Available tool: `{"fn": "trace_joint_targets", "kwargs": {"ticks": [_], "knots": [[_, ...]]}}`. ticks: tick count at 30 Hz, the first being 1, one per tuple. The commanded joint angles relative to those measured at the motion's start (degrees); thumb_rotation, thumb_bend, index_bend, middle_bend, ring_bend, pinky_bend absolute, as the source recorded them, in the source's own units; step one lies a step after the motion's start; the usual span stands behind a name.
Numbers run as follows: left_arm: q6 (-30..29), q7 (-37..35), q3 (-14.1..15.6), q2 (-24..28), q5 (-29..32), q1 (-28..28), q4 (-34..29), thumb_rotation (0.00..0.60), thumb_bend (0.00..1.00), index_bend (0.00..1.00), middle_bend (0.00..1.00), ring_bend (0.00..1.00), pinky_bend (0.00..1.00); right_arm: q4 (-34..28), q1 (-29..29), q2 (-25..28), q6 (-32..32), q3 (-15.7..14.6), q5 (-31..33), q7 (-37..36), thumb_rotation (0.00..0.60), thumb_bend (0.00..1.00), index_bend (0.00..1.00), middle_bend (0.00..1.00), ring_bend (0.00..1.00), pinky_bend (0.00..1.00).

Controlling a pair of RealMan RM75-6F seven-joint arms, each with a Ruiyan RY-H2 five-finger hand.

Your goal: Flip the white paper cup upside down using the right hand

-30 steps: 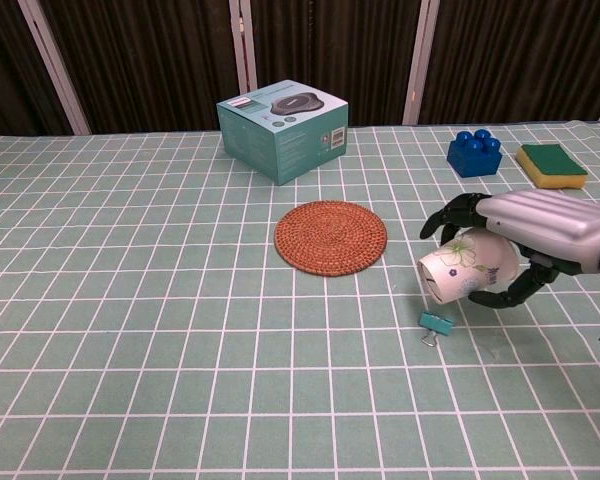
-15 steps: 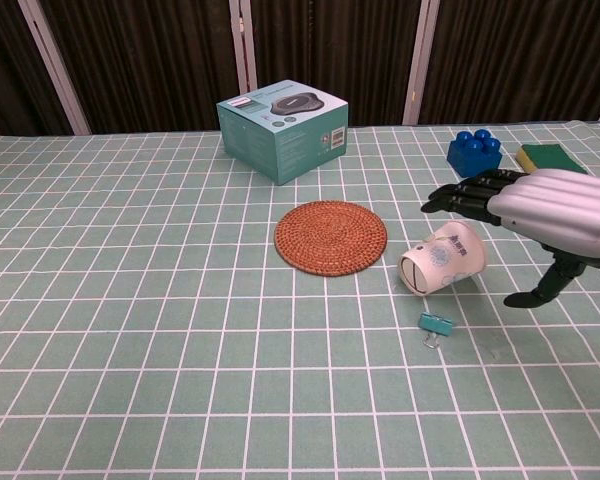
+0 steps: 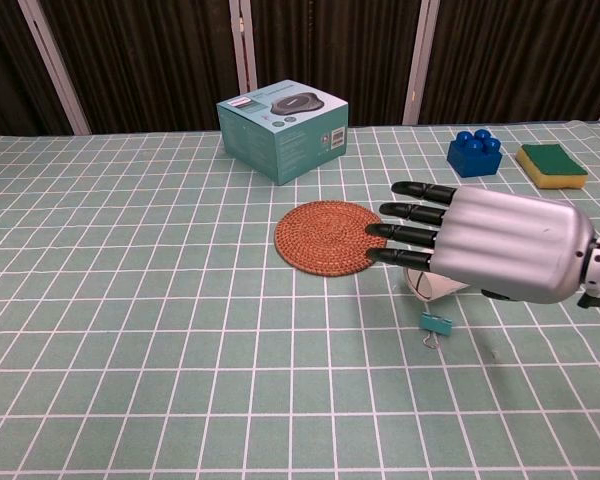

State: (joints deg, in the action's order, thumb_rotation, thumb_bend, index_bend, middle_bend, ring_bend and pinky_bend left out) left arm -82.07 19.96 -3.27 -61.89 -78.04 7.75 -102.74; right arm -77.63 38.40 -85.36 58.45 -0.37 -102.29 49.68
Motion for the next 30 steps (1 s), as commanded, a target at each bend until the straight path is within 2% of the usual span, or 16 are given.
{"fn": "trace_joint_targets", "kwargs": {"ticks": [1, 8, 14, 19, 22, 24, 30], "knots": [[0.19, -0.16, -0.16, 0.04, 0.37, 0.08, 0.15, 0.600, 0.00, 0.00, 0.00, 0.00, 0.00, 0.85, 1.57, -1.77, -3.76, 1.25, 1.50, 4.48, 0.600, 0.12, 0.00, 0.00, 0.00, 0.00], [0.71, -0.93, -0.35, 0.14, 0.91, 0.28, 0.48, 0.600, 0.00, 0.00, 0.00, 0.00, 0.00, -0.91, 0.99, -2.62, -8.95, 2.76, 8.34, 14.03, 0.600, 0.12, 0.00, 0.00, 0.00, 0.01], [0.85, -0.53, -0.38, -0.01, 1.16, 0.41, 0.66, 0.600, 0.00, 0.00, 0.00, 0.00, 0.00, -1.42, 0.69, -3.18, -10.91, 3.41, 12.83, 20.85, 0.600, 0.13, 0.00, 0.00, 0.00, 0.06], [0.76, -0.42, -0.38, -0.04, 1.20, 0.40, 0.65, 0.600, 0.00, 0.00, 0.00, 0.00, 0.00, -0.94, 0.65, -3.93, -10.88, 3.36, 14.82, 23.33, 0.600, 0.14, 0.00, 0.01, 0.00, 0.16], [0.83, -0.46, -0.35, -0.04, 1.21, 0.45, 0.66, 0.600, 0.00, 0.00, 0.00, 0.00, 0.00, -0.18, 0.95, -4.15, -10.65, 2.91, 14.58, 23.65, 0.600, 0.15, 0.01, 0.06, 0.00, 0.21], [0.79, -0.50, -0.37, -0.01, 1.22, 0.44, 0.63, 0.600, 0.00, 0.00, 0.00, 0.00, 0.00, 0.71, 1.22, -4.40, -10.15, 2.49, 13.90, 23.26, 0.600, 0.16, 0.06, 0.14, 0.01, 0.26], [0.72, -0.57, -0.35, 0.03, 1.16, 0.42, 0.61, 0.600, 0.00, 0.00, 0.00, 0.00, 0.00, 2.75, 1.99, -4.70, -8.83, 1.38, 11.02, 19.67, 0.600, 0.20, 0.18, 0.29, 0.11, 0.35]]}}
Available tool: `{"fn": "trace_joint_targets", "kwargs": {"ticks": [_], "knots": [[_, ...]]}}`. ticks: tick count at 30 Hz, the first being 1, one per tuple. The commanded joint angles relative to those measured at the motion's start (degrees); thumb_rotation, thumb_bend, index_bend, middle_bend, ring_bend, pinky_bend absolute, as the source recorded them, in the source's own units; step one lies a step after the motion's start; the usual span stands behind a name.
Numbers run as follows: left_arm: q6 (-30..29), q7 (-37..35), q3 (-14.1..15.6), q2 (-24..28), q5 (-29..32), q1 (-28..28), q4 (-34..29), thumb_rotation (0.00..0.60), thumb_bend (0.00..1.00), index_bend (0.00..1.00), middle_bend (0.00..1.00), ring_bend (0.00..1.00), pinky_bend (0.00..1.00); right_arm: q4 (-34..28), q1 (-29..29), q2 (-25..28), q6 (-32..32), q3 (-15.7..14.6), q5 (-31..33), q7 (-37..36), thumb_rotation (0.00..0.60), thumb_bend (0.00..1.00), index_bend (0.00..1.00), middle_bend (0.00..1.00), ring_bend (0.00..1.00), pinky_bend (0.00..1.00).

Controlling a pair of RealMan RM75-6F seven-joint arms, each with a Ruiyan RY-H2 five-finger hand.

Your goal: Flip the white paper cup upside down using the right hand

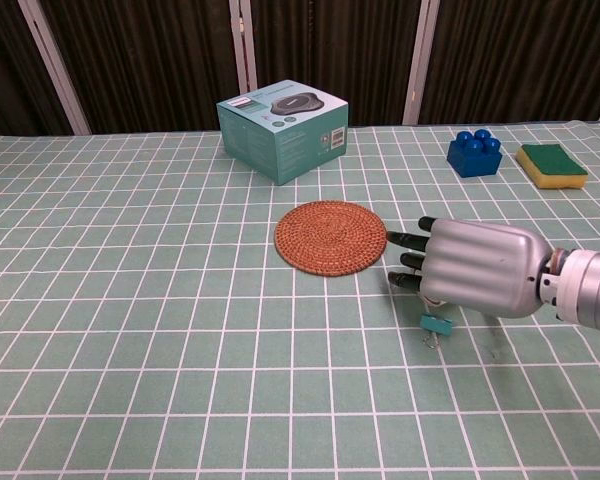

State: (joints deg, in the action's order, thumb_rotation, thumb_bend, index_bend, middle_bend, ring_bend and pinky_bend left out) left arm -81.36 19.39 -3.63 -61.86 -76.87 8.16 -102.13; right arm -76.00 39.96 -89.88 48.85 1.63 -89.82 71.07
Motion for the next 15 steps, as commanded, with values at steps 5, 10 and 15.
{"fn": "trace_joint_targets", "kwargs": {"ticks": [5, 10, 15], "knots": [[0.05, -0.02, 0.01, 0.01, 0.04, 0.04, -0.01, 0.600, 0.00, 0.00, 0.00, 0.00, 0.00, 3.51, 1.11, -0.53, 2.57, -2.05, -4.76, -6.68, 0.600, 0.25, 0.20, 0.32, 0.13, 0.38], [-0.03, -0.10, 0.04, 0.06, -0.05, 0.01, -0.09, 0.600, 0.00, 0.00, 0.00, 0.00, 0.00, 4.98, 1.35, -0.86, 3.72, -2.72, -6.23, -9.78, 0.600, 0.25, 0.20, 0.32, 0.13, 0.38], [-0.09, -0.24, 0.06, 0.14, -0.08, -0.01, -0.16, 0.600, 0.00, 0.00, 0.00, 0.00, 0.00, 5.00, 1.40, -0.54, 5.18, -2.57, -6.82, -13.06, 0.600, 0.25, 0.20, 0.32, 0.13, 0.39]]}}
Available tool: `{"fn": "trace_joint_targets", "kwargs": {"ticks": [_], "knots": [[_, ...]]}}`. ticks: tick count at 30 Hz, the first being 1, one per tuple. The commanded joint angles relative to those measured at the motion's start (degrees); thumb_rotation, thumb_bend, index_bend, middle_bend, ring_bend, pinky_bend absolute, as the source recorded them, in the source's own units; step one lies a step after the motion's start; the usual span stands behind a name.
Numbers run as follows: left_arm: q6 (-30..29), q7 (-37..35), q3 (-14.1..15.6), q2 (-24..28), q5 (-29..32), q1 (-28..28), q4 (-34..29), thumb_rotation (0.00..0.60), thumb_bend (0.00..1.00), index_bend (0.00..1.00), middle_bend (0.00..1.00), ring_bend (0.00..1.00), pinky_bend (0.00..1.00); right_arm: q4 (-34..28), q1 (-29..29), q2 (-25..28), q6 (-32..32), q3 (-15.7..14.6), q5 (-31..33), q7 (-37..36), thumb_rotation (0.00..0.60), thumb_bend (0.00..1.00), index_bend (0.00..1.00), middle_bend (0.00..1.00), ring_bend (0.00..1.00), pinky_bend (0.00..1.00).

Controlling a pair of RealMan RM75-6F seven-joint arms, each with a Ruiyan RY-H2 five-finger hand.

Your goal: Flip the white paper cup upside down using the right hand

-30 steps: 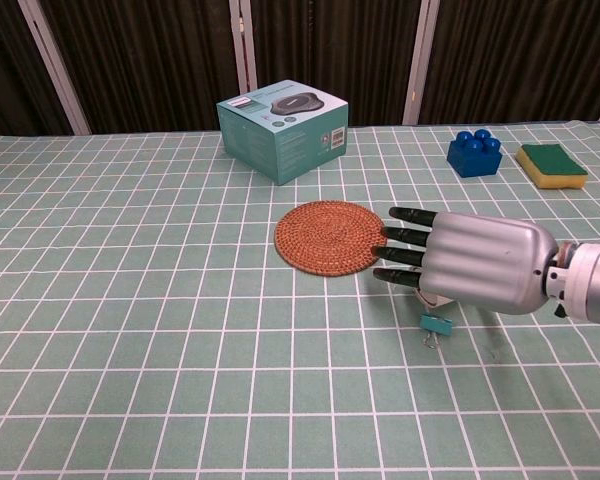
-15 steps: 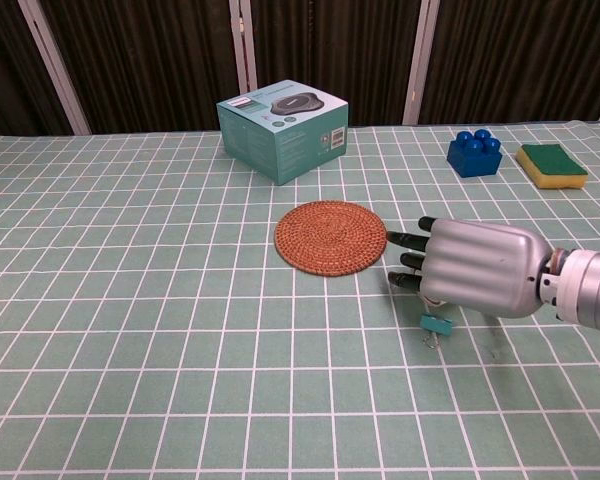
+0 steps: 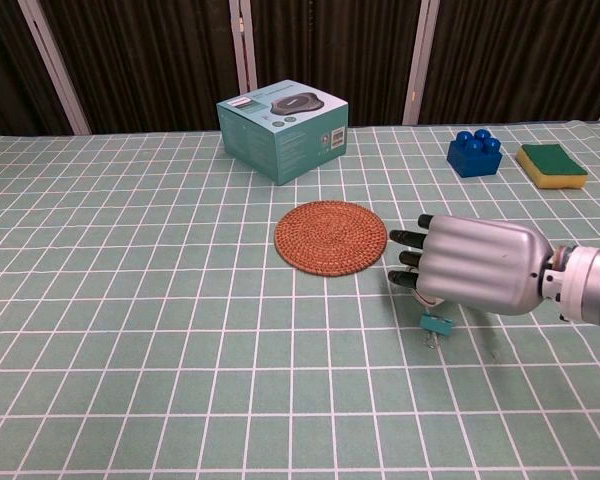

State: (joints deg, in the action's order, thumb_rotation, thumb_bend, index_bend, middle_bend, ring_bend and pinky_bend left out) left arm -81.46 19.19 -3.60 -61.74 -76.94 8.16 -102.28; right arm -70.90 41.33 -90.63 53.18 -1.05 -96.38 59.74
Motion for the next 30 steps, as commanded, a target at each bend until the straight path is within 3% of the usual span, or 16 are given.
{"fn": "trace_joint_targets", "kwargs": {"ticks": [1, 4, 14, 21, 30], "knots": [[0.01, -0.07, 0.03, 0.04, -0.02, -0.01, -0.02, 0.600, 0.00, 0.00, 0.00, 0.00, 0.00, -0.48, -0.03, 0.41, 1.34, 0.34, -0.15, -2.93, 0.600, 0.25, 0.21, 0.32, 0.13, 0.39], [0.07, -0.23, 0.04, 0.09, -0.04, 0.01, -0.10, 0.600, 0.00, 0.00, 0.00, 0.00, 0.00, -2.06, -0.31, 1.18, 3.30, 1.13, 0.06, -7.30, 0.600, 0.25, 0.21, 0.32, 0.14, 0.40], [-0.16, -0.54, 0.41, 0.47, -0.84, -0.17, -0.76, 0.600, 0.00, 0.00, 0.00, 0.00, 0.00, -12.79, -2.64, 6.09, 8.56, 5.80, 6.36, -32.48, 0.600, 0.25, 0.21, 0.34, 0.15, 0.43], [-0.12, -0.77, 0.78, 0.68, -1.49, -0.25, -1.26, 0.600, 0.00, 0.00, 0.00, 0.00, 0.00, -20.49, -4.44, 9.44, 5.03, 7.06, 14.49, -48.07, 0.600, 0.25, 0.23, 0.34, 0.15, 0.43], [0.02, -0.95, 0.94, 0.87, -1.74, -0.26, -1.53, 0.600, 0.00, 0.00, 0.00, 0.00, 0.00, -20.48, -5.49, 7.88, 2.73, 6.74, 17.21, -59.56, 0.600, 0.25, 0.23, 0.34, 0.14, 0.40]]}}
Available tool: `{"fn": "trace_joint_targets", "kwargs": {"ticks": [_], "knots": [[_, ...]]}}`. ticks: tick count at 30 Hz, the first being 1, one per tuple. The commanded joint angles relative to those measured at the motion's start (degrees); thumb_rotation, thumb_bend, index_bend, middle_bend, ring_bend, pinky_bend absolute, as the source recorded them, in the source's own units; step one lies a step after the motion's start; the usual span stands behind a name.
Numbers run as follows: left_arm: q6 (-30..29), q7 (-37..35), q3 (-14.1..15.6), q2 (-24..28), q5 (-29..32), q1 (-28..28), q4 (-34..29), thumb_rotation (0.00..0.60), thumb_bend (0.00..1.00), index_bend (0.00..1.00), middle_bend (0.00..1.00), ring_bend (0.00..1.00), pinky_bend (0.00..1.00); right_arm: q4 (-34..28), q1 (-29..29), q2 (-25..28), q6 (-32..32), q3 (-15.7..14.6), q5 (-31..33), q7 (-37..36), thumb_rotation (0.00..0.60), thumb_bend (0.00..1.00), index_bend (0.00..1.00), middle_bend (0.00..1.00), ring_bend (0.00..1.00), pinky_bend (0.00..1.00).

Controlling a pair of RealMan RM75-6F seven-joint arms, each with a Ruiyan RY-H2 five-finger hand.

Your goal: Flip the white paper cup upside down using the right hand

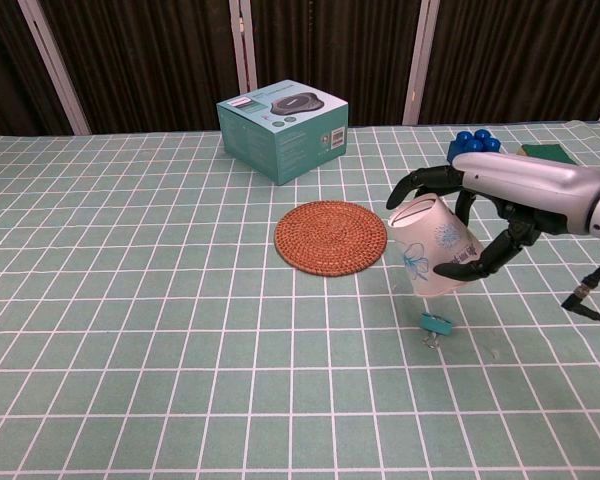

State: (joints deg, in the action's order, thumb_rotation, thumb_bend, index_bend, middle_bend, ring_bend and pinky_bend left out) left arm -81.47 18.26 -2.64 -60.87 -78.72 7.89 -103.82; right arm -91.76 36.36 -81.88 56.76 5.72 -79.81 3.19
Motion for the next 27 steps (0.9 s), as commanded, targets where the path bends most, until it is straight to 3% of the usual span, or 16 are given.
{"fn": "trace_joint_targets", "kwargs": {"ticks": [1, 14, 27], "knots": [[0.07, -0.05, -0.02, 0.01, 0.08, 0.02, 0.01, 0.600, 0.00, 0.00, 0.00, 0.00, 0.00, 0.85, -0.51, -1.29, -0.90, -0.13, 0.48, -3.46, 0.600, 0.25, 0.22, 0.34, 0.14, 0.39], [0.46, -0.44, -0.15, 0.18, 0.49, 0.15, 0.15, 0.600, 0.00, 0.00, 0.00, 0.00, 0.00, 7.73, 0.32, -8.42, -0.35, -1.13, -1.97, -2.78, 0.600, 0.25, 0.22, 0.34, 0.14, 0.36], [0.49, -0.73, -0.20, 0.35, 0.57, 0.15, 0.14, 0.600, 0.00, 0.00, 0.00, 0.00, 0.00, 12.23, -0.17, -10.44, 0.76, -1.84, -3.16, -3.72, 0.600, 0.25, 0.23, 0.34, 0.13, 0.34]]}}
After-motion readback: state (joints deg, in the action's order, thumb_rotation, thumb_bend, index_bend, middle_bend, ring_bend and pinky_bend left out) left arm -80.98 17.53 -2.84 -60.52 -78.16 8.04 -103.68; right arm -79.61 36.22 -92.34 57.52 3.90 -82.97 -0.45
